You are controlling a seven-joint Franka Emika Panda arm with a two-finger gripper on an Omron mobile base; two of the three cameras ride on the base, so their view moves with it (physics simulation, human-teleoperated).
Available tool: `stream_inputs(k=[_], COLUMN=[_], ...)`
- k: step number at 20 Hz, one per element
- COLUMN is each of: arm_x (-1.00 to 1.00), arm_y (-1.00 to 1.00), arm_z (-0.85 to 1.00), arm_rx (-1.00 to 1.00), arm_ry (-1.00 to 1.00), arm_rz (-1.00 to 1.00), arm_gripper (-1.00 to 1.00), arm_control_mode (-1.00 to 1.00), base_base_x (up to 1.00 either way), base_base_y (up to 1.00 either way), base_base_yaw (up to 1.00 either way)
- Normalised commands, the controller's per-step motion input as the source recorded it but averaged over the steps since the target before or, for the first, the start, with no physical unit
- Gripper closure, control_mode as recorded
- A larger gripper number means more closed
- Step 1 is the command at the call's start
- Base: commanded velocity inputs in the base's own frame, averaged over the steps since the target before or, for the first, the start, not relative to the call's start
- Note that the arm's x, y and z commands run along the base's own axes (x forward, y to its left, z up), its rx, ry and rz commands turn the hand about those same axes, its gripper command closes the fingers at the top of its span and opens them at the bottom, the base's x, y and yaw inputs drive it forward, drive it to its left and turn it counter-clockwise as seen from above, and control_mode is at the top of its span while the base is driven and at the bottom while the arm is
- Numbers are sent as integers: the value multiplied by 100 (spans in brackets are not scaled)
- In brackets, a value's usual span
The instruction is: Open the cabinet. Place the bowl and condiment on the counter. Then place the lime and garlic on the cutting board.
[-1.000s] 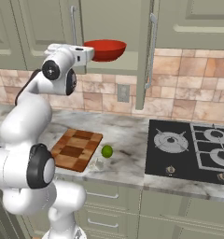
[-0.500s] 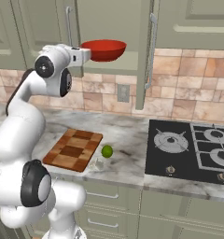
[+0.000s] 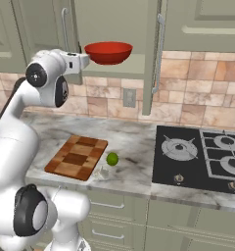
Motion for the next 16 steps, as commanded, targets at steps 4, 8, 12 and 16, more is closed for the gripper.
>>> stream_inputs(k=[4, 8, 12, 16], arm_x=[-40, -38, -38, -37], arm_y=[7, 13, 16, 19], arm_z=[0, 0, 0, 0], arm_rx=[0, 0, 0, 0], arm_ry=[4, 7, 8, 6], arm_rz=[0, 0, 0, 0], arm_gripper=[100, 100, 100, 100], arm_control_mode=[-100, -100, -100, -100], base_base_x=[0, 0, 0, 0], base_base_y=[0, 0, 0, 0], base_base_yaw=[0, 0, 0, 0])
